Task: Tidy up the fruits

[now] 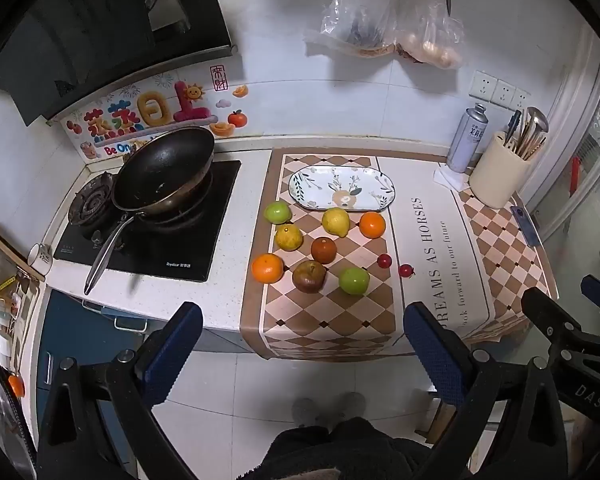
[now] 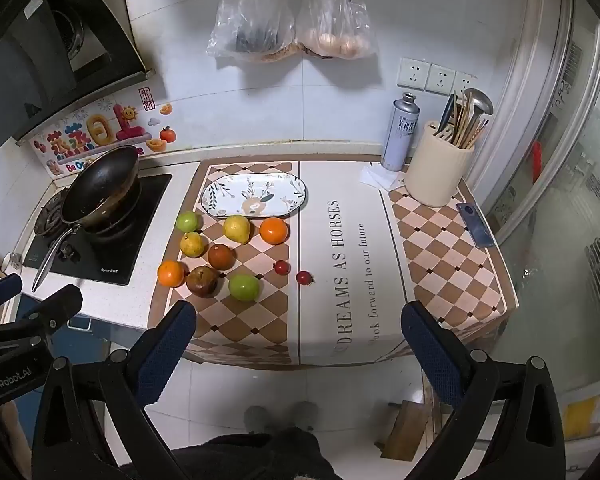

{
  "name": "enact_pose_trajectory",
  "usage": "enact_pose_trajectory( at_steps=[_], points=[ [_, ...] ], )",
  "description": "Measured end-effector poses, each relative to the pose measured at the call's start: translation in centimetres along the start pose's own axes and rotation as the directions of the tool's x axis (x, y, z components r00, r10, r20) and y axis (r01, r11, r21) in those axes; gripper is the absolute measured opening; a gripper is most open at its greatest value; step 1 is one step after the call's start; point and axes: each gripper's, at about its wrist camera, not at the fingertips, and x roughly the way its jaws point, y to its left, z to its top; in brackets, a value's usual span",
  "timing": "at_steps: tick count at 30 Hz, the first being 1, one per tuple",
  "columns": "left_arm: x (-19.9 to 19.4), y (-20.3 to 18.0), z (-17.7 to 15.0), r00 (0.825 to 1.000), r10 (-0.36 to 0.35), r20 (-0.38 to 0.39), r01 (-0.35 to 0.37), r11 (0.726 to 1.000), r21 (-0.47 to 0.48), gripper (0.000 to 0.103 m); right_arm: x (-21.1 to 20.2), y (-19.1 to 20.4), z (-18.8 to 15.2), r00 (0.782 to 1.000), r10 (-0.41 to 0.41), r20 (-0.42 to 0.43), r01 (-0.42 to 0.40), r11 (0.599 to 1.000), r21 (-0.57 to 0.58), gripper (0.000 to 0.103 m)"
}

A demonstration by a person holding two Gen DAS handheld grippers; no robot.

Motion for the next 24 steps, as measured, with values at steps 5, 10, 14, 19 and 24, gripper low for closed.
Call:
enact_pose_trajectory(
  at_steps=[5,10,14,19,24],
  points=[
    [-0.1,0.0,0.0,1.0,-0.003,0.004,0.003,1.0,-0.002,0.103,0.1,-0.1,0.0,1.0,0.011,0.002,-0.011,1.0,0.007,0.103],
    [0.0,0.0,0.0,1.0,-0.004,0.001,0.004,1.0,-0.004,0.103,0.0,-0.1,-0.1,1.0,0.012,0.0,-0.012,1.0,0.006,0.103],
    [-0.1,-0.1,0.1,1.0,0.0,0.007,0.0,1.0,-0.003,0.103,-0.2,-0.2,0.0,1.0,0.011,0.006,-0.011,1.0,0.008,0.103],
    [-0.5,-0.2,0.4,1.0,0.0,0.012,0.0,1.0,-0.004,0.103,-0.4,-0.2,0.4,1.0,0.01,0.011,-0.01,1.0,0.008,0.103],
    [-0.5,0.1,0.5,1.0,-0.001,0.014,0.001,1.0,-0.004,0.103,-0.8,-0.5,0.5,1.0,0.01,0.012,-0.01,1.0,0.009,0.103]
  ],
)
